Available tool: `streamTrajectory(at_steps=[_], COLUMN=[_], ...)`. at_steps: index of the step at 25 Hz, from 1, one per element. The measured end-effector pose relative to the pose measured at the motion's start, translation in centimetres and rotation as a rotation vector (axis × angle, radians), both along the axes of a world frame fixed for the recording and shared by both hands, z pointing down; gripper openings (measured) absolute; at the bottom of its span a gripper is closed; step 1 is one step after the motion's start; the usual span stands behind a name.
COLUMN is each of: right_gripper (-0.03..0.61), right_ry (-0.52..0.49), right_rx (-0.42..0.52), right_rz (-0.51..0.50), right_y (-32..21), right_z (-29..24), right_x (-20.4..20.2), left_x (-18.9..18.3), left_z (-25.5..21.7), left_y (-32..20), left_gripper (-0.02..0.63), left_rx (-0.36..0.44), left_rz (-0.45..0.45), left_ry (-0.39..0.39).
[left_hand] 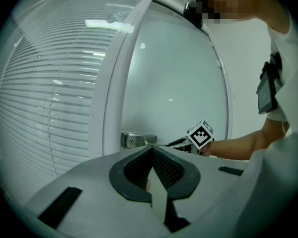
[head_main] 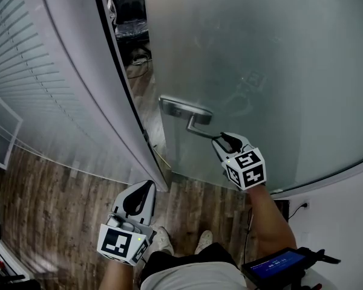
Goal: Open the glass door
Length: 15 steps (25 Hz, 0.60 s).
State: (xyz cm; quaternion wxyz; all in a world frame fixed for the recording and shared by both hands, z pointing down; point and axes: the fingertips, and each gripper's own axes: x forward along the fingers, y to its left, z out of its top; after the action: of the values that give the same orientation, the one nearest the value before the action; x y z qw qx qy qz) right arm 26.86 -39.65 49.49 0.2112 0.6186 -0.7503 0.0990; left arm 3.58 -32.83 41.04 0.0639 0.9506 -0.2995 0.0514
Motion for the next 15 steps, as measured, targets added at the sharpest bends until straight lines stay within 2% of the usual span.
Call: streamTrajectory(at_steps=[5, 15], right_gripper=[0.132, 0.130], right_ry=[-0.004, -0.008], right_rx=[0.006, -0.015], right_rz=[0.030, 0.083], right_y=[-1.5, -8.6], right_z=[-0.2, 0.2], right_x=[1.5, 6.3], left_x=[0.1, 2.2], left_z=[0.0, 0.1], left_y=[-0.2, -4.1], left_gripper=[0.000, 0.000], left_rx=[0.002, -0.018], left_rz=[-0.009, -0.039], left_ry=[0.000, -0.006])
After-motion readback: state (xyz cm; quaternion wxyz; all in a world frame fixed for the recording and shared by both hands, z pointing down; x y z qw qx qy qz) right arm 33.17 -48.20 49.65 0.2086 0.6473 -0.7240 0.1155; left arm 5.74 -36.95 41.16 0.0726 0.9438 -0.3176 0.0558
